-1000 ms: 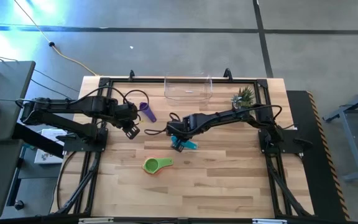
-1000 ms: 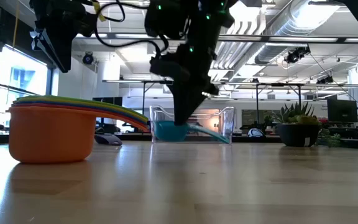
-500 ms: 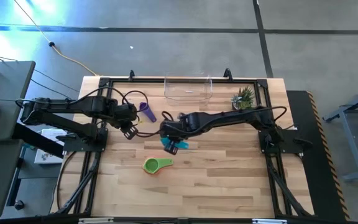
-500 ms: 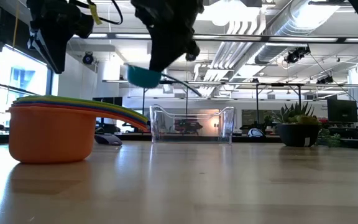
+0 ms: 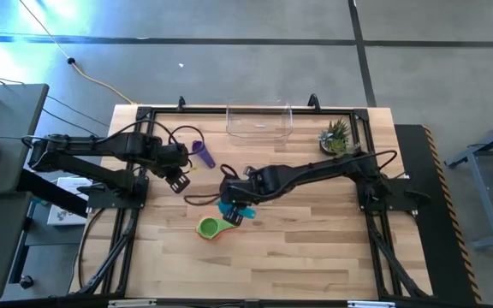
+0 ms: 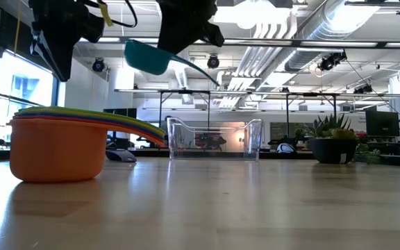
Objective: Nest measuring cups in basket
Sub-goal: Stack the light blue measuring cup on top of the green measuring cup, then stack the dark blue measuring cup on top of the light blue measuring cup
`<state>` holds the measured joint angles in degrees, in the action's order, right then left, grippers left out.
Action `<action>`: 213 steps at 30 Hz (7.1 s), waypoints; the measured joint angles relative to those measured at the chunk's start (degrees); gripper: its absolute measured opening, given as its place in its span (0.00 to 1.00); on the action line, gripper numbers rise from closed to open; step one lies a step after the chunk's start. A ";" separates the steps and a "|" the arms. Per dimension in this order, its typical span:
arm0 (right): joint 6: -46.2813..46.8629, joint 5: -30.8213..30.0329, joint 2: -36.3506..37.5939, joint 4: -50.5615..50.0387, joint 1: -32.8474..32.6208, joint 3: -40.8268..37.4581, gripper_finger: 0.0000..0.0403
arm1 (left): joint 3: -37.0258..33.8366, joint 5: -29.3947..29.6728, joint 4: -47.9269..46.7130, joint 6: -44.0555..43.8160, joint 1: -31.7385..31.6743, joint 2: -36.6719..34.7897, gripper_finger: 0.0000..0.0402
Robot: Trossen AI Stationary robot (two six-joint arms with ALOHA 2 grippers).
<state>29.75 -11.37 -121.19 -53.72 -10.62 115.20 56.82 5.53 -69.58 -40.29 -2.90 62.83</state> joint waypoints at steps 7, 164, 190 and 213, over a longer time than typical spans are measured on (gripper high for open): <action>4.06 -0.51 0.00 1.95 -2.35 0.00 0.00 | 0.00 -4.19 0.02 -0.07 1.51 0.00 0.16; -22.05 11.63 -12.48 17.42 0.16 6.65 0.18 | 0.00 -6.16 -0.04 -31.86 21.05 0.00 0.16; 3.66 5.56 -12.05 4.31 0.69 19.85 0.18 | 0.00 3.66 -0.12 0.13 11.85 0.00 0.27; -6.05 1.76 -3.69 -3.00 10.51 19.78 0.18 | -0.02 6.71 10.67 1.58 -19.38 7.05 0.40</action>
<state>23.69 -9.61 -124.87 -56.72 -0.11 134.98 56.80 12.24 -58.91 -38.72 -22.27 69.87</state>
